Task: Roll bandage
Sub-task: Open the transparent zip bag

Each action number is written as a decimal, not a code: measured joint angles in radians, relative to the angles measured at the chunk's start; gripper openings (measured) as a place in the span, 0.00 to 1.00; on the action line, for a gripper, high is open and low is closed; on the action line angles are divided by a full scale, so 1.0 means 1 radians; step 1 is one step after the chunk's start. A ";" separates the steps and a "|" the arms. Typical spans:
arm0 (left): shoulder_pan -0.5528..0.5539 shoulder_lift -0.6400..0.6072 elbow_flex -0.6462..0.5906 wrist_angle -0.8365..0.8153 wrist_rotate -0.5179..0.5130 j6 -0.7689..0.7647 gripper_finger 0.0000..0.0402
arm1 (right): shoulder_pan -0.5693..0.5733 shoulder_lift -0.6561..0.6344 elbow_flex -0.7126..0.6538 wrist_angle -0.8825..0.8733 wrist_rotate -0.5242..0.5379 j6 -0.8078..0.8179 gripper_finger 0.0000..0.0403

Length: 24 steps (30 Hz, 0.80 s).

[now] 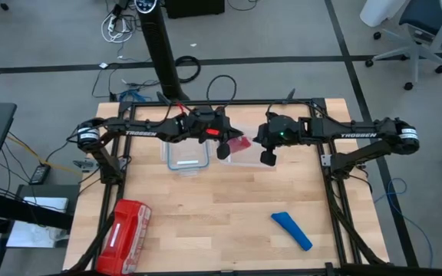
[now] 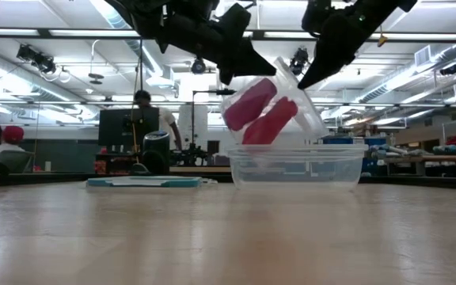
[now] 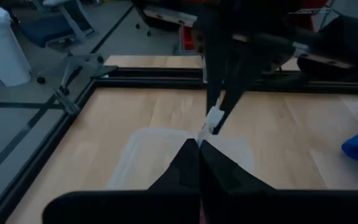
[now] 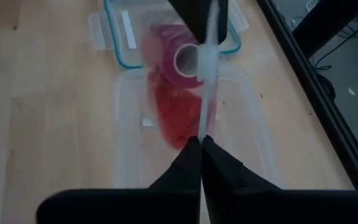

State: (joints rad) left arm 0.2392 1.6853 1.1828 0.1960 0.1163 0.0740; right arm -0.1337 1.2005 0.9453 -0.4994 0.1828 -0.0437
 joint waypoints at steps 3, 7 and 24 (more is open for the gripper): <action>-0.001 0.000 0.000 -0.002 -0.002 0.000 0.00 | 0.001 -0.002 -0.006 0.011 -0.001 0.003 0.00; 0.000 0.000 0.001 -0.001 -0.009 0.000 0.00 | 0.000 -0.007 -0.007 0.044 -0.001 -0.004 0.06; -0.001 0.002 0.002 -0.016 -0.003 0.000 0.00 | 0.077 -0.019 -0.006 0.232 0.185 -0.134 0.35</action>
State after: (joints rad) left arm 0.2384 1.6869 1.1847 0.1795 0.1129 0.0738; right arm -0.0568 1.1818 0.9396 -0.2676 0.3677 -0.1780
